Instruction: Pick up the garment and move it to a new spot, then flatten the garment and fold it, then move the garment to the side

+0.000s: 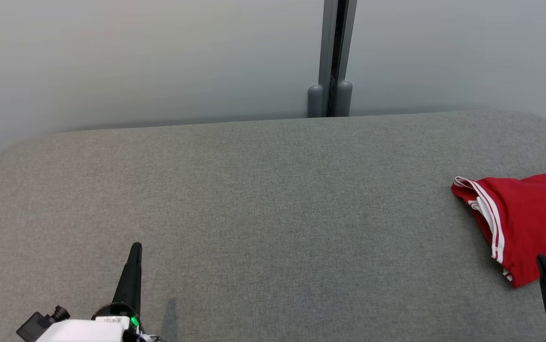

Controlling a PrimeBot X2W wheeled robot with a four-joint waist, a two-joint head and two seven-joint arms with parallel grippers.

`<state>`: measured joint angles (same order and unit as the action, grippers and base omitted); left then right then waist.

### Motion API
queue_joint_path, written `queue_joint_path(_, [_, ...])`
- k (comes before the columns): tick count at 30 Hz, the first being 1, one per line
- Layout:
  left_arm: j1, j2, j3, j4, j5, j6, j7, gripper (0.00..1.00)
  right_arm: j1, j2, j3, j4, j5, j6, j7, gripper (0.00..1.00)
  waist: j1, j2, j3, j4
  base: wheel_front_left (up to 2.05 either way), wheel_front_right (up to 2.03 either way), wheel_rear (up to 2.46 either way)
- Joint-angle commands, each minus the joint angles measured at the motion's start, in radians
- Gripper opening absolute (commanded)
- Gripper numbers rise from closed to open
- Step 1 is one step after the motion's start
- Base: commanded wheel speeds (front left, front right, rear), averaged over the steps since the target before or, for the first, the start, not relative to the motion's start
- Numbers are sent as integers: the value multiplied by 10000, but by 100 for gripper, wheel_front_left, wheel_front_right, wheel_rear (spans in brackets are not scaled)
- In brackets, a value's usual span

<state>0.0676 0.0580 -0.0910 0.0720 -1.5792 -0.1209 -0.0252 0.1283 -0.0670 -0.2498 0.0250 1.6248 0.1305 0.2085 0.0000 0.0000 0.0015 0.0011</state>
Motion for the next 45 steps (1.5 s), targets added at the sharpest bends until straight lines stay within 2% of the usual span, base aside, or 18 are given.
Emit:
queue_joint_path(1, [-128, 11, 75, -53, -237, -88, 47, 0, 31, -5, -80, -21, 248, 4, 106, 0, 0, 0, 1, -4, 0, 0, 0])
queue_joint_path(7, [-124, -46, 107, -60, -466, -141, 73, 0, 46, 19, -152, -16, 511, 4, 177, 0, 0, 0, 3, -12, 0, 0, 0])
queue_joint_path(45, [-121, -62, 123, -60, -423, -138, 87, 0, -1, 96, -234, 3, 371, 4, 277, 0, 0, 0, 3, -12, 0, 0, 0])
